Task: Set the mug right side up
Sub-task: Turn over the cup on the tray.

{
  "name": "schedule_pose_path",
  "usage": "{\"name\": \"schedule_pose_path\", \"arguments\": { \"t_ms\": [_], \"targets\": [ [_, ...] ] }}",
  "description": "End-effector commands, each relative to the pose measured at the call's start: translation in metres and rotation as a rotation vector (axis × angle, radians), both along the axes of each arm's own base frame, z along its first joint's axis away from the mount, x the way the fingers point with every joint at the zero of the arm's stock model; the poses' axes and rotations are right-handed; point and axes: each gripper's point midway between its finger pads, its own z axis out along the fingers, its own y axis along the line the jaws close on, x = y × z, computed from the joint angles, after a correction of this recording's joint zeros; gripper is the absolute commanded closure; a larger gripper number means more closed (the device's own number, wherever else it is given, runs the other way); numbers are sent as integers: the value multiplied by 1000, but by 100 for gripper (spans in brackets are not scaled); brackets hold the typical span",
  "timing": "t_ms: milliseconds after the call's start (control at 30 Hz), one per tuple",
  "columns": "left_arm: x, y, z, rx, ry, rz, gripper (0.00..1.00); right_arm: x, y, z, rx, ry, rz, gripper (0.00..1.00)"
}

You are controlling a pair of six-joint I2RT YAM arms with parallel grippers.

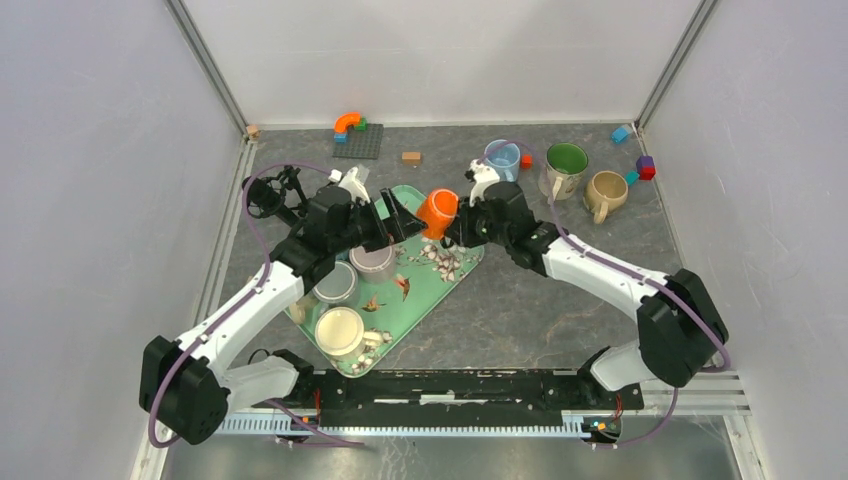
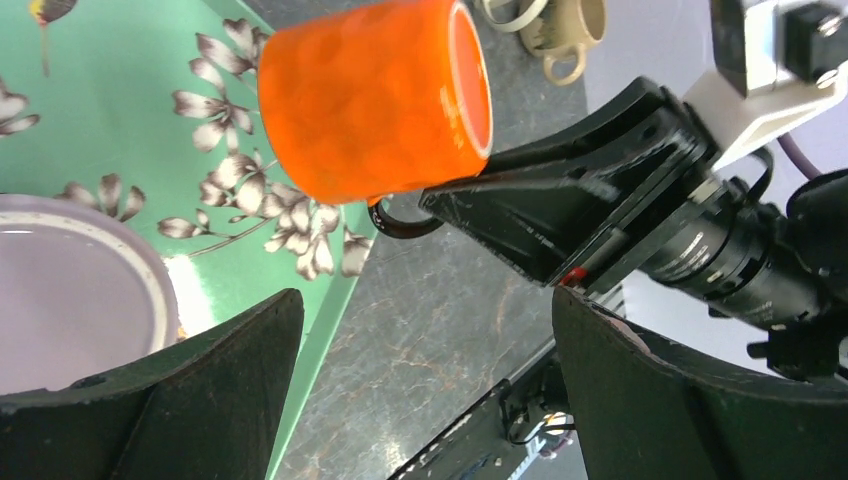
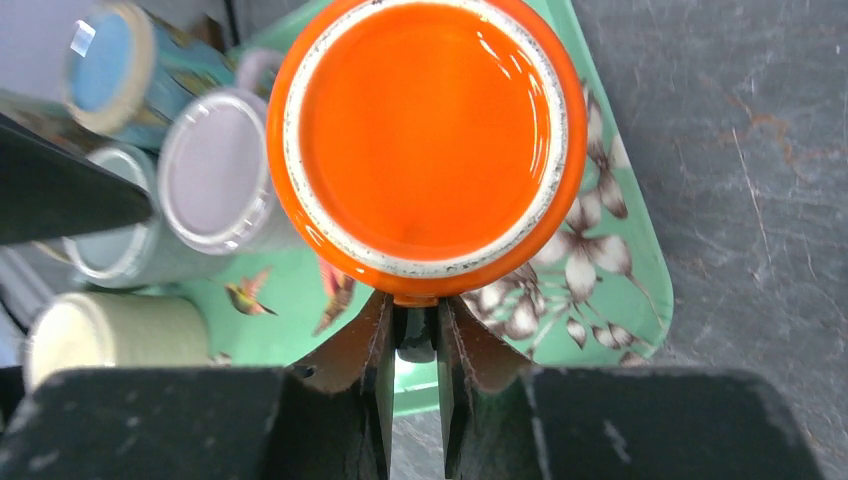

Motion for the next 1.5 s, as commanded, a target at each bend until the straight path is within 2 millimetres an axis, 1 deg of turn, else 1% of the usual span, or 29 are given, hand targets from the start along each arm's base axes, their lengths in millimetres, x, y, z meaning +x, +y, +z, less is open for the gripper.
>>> {"name": "schedule_pose_path", "arguments": {
  "t_ms": [0, 133, 300, 367, 533, 667, 800, 900, 1033, 1100, 1300, 1333, 1467],
  "targets": [
    [-5, -14, 39, -162, -75, -51, 0, 11, 19, 95, 309, -164, 67, 100],
    [-8, -22, 50, -225, -103, -93, 0, 9, 19, 138, 444, -217, 89, 100],
    [-7, -29, 57, -296, -102, -113, 0, 3, 23, 186, 606, -260, 120, 100],
    [-6, -31, 65, -338, -110, -120, 0, -4, 27, 200, 677, -258, 158, 100],
    [-2, -40, 90, -456, -135, -151, 0, -15, 32, 224, 807, -247, 213, 100],
    [-5, -45, 105, -539, -150, -185, 1, -21, 33, 235, 859, -245, 234, 100],
    [-12, -45, 113, -587, -171, -216, 7, -23, 30, 239, 870, -246, 241, 100],
    [-16, -44, 117, -600, -190, -231, 13, -25, 28, 240, 879, -239, 250, 100],
    [-22, -43, 131, -636, -233, -257, 24, -31, 27, 241, 915, -216, 285, 100],
    [-23, -42, 135, -638, -240, -255, 28, -32, 26, 241, 931, -205, 291, 100],
    [-21, -41, 138, -636, -250, -245, 40, -35, 23, 243, 950, -201, 296, 100],
    [-21, -41, 139, -637, -254, -246, 43, -36, 24, 244, 953, -199, 300, 100],
    [-18, -42, 143, -648, -265, -248, 50, -38, 23, 244, 967, -189, 306, 100]
  ]
}}
